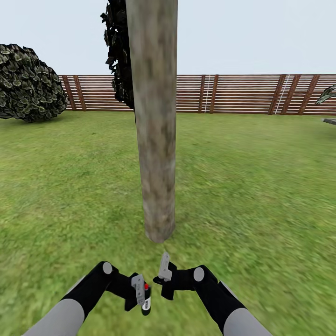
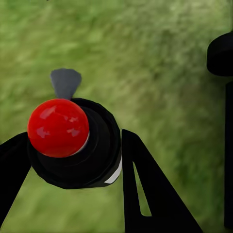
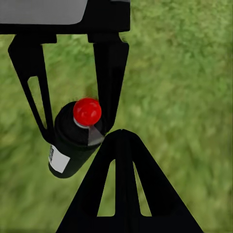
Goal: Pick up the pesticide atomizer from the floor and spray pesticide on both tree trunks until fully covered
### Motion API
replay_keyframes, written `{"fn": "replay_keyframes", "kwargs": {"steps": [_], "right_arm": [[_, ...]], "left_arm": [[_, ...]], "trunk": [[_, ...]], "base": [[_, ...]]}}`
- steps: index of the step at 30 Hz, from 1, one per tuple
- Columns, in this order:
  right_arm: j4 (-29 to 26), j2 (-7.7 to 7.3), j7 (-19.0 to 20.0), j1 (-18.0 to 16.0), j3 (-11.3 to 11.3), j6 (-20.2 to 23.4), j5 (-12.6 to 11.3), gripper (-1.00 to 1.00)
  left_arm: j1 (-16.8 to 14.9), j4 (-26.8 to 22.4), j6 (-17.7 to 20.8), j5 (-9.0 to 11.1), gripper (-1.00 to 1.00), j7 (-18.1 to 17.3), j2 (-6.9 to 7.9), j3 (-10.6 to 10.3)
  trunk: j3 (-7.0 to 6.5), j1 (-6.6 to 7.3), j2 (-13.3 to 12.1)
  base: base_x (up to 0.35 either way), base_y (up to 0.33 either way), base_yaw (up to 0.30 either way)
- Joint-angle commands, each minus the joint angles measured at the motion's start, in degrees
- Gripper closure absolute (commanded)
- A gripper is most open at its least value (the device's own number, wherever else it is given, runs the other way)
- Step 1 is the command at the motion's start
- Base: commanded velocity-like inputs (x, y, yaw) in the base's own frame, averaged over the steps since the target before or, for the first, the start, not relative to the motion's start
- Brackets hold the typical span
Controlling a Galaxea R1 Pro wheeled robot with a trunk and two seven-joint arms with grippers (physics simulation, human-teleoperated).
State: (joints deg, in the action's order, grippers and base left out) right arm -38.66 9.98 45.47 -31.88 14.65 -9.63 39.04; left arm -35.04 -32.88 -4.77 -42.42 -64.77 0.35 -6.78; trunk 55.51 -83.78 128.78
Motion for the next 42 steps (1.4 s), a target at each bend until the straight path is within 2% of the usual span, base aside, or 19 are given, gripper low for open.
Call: {"fn": "replay_keyframes", "kwargs": {"steps": [1, 20, 26, 42], "right_arm": [[0.0, 0.02, 0.1, 0.0, -0.1, -0.4, 0.6, 1.0], [-0.1, 0.02, 0.0, 0.0, -0.1, -0.4, 0.6, 1.0], [-0.2, 0.02, 0.1, 0.0, -0.1, -0.4, 0.6, 1.0], [-0.2, 0.02, 0.0, 0.0, -0.1, -0.4, 0.6, 1.0]], "left_arm": [[-0.1, -0.1, -0.5, -0.2, 1.0, 0.0, -0.1, -0.1], [-0.8, -0.1, -0.5, 0.0, 1.0, 0.0, -0.57, -0.1], [-0.8, -2.0, -0.5, 0.0, 1.0, 0.0, -0.69, 0.0], [-0.7, -2.3, -0.5, 0.0, 1.0, 0.0, -0.7, 0.1]], "trunk": [[0.05, 0.01, 0.0], [0.05, 0.01, 0.0], [0.05, 0.01, 0.0], [0.05, 0.01, 0.0]], "base": [[0.0, 0.0, 0.0], [0.0, 0.0, 0.0], [0.0, 0.0, 0.0], [0.0, 0.0, 0.0]]}}
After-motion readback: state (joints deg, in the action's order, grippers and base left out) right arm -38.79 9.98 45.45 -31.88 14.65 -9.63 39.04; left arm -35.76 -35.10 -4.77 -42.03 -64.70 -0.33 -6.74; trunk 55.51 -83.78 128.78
